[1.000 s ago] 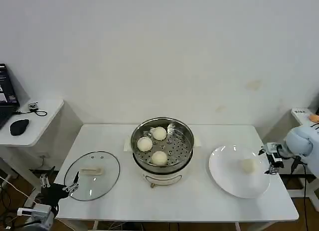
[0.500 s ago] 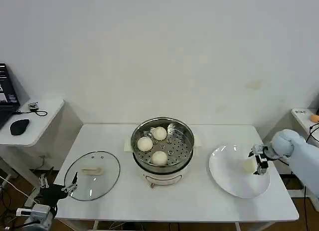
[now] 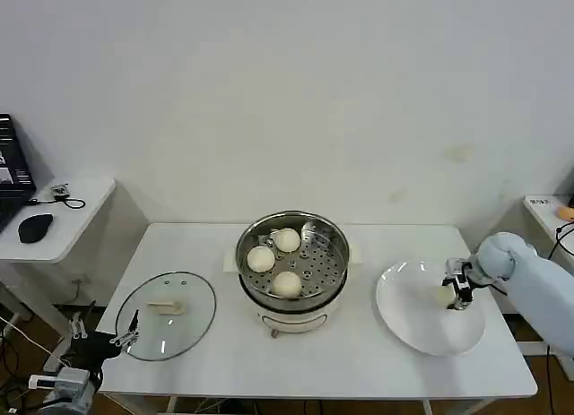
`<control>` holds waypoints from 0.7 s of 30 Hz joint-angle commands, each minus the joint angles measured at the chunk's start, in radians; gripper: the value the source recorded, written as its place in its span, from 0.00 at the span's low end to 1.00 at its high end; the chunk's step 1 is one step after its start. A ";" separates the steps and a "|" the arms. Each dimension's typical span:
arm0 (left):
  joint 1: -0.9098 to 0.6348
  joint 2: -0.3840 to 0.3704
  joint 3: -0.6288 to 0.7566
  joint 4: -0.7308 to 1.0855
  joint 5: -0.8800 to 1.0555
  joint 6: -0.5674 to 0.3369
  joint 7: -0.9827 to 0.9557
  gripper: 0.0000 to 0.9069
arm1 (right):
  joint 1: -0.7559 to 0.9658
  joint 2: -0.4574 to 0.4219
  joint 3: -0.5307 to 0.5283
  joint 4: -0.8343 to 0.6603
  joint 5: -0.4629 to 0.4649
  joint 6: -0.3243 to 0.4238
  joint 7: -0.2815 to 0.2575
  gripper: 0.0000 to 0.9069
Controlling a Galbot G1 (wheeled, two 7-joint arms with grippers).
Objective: Take steamed baozi put them in steamer then cover it.
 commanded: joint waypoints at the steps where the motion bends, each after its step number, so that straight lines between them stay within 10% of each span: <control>1: -0.001 0.000 0.001 -0.001 0.000 0.001 0.000 1.00 | 0.070 -0.068 -0.052 0.102 0.057 -0.035 -0.036 0.62; 12: -0.005 0.000 0.003 -0.008 0.001 0.003 0.000 1.00 | 0.458 -0.174 -0.355 0.356 0.290 -0.175 -0.041 0.63; 21: -0.008 -0.002 0.005 -0.012 0.003 0.003 0.000 1.00 | 0.700 -0.061 -0.525 0.417 0.454 -0.260 0.003 0.64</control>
